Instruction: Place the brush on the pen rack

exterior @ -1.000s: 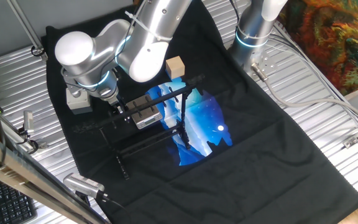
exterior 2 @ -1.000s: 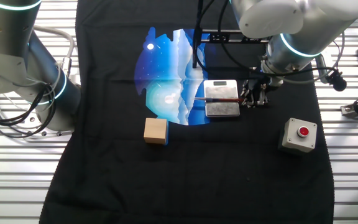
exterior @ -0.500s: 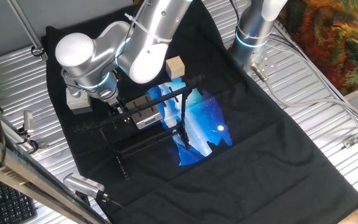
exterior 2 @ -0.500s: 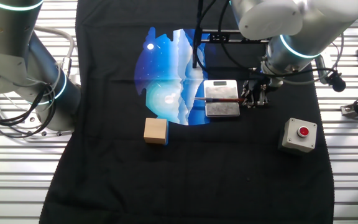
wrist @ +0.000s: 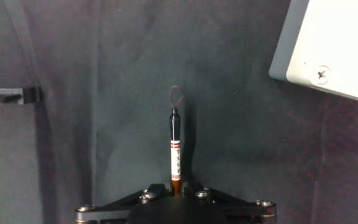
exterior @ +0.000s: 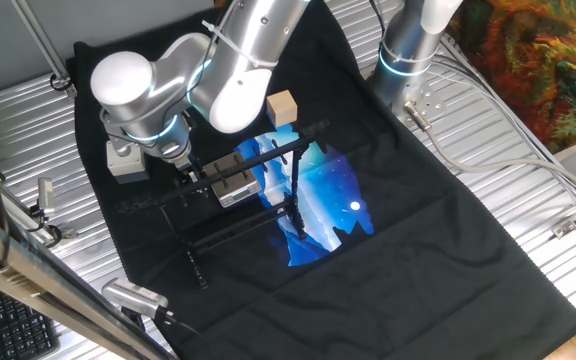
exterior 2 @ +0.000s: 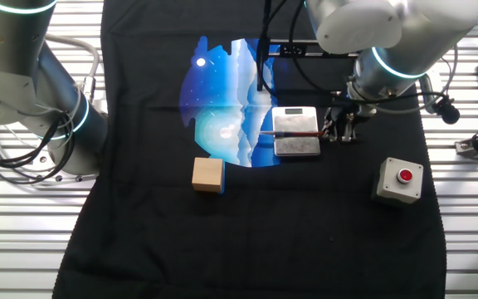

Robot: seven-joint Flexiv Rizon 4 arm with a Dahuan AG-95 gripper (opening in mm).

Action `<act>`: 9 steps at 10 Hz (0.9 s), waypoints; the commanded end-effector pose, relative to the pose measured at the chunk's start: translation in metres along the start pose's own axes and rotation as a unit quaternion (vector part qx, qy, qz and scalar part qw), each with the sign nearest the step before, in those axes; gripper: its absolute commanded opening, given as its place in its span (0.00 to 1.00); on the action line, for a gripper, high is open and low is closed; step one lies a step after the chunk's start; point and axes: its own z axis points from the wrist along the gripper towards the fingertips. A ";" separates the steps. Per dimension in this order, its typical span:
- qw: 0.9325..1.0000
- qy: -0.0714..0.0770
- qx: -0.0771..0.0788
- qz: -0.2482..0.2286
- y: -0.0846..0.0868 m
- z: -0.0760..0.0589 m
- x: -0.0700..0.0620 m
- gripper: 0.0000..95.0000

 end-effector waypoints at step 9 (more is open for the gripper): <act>0.995 -0.067 0.009 -0.070 0.006 -0.071 0.004 0.00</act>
